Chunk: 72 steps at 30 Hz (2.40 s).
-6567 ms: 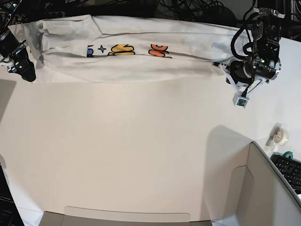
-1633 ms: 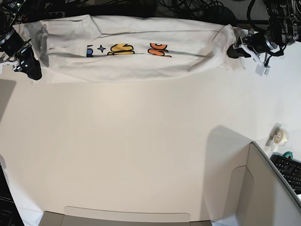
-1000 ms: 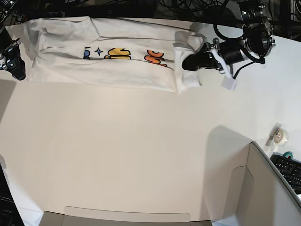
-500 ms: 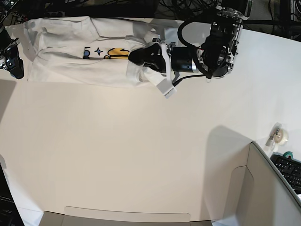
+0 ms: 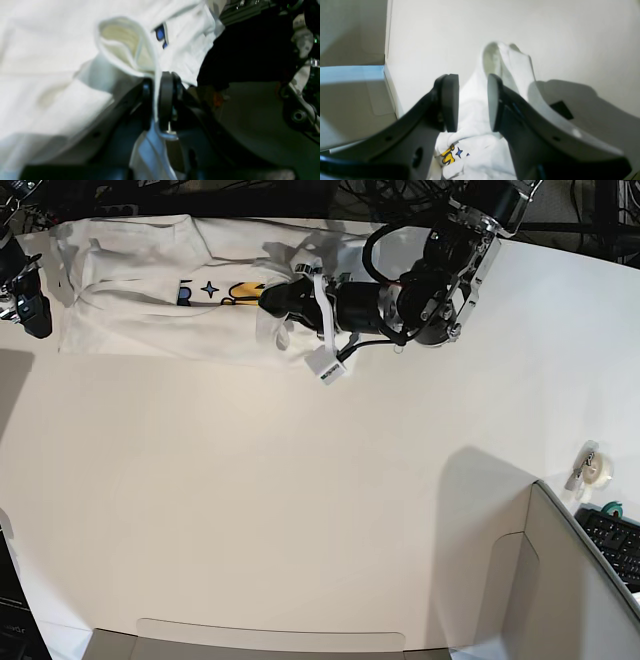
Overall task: Layout the t-shirt on the table in an organized manner, then fold the t-shirt properly
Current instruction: 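Fold the strip end with the left gripper over toward the blue print, then hold the folded end with the left gripper while the right gripper grasps the other end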
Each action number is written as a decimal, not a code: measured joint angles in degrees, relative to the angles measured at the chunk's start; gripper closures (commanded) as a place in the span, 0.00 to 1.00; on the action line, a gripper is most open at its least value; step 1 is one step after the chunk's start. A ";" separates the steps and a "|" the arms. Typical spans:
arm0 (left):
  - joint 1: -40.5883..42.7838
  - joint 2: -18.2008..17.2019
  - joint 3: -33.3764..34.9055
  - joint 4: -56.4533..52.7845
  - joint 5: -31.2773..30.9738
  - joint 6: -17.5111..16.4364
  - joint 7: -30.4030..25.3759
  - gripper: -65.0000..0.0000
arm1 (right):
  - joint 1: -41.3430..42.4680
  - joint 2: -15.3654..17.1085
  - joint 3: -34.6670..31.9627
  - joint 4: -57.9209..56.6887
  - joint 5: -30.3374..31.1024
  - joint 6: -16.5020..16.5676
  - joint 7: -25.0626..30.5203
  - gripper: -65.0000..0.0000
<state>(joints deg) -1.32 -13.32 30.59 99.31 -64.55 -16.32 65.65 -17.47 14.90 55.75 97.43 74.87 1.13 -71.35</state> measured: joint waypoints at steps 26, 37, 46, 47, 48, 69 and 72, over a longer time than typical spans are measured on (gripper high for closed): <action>-2.56 4.13 0.79 -0.59 0.28 0.00 0.28 1.00 | 0.02 0.11 -0.28 0.00 0.02 -0.02 0.02 0.70; -2.64 4.11 0.76 -0.59 0.33 0.00 0.28 1.00 | 0.02 0.00 -0.28 0.00 0.02 0.00 0.02 0.70; -2.69 5.27 0.79 -0.57 -0.15 -0.20 0.26 0.61 | 0.00 0.00 -0.35 0.00 0.00 -0.02 0.02 0.70; -2.69 5.22 0.79 -0.48 -0.11 -0.22 0.22 0.55 | 0.00 0.00 -0.35 0.00 0.02 -0.02 0.02 0.70; -2.67 5.20 0.76 -0.44 -0.13 -0.22 0.13 0.50 | 0.00 0.00 -0.35 0.00 0.02 -0.02 0.02 0.70; -1.05 0.13 -5.51 -0.44 -0.11 -0.20 0.11 0.91 | 1.44 2.03 -0.33 -7.72 0.17 3.23 -0.50 0.70; -0.04 0.00 -5.51 -0.44 -0.15 -0.22 0.13 0.86 | 1.60 5.16 -0.17 -7.78 0.31 12.00 -0.35 0.70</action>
<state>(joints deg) -1.37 -13.32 25.08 98.87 -64.71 -16.53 65.78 -15.88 20.05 55.57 89.65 75.18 13.13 -71.70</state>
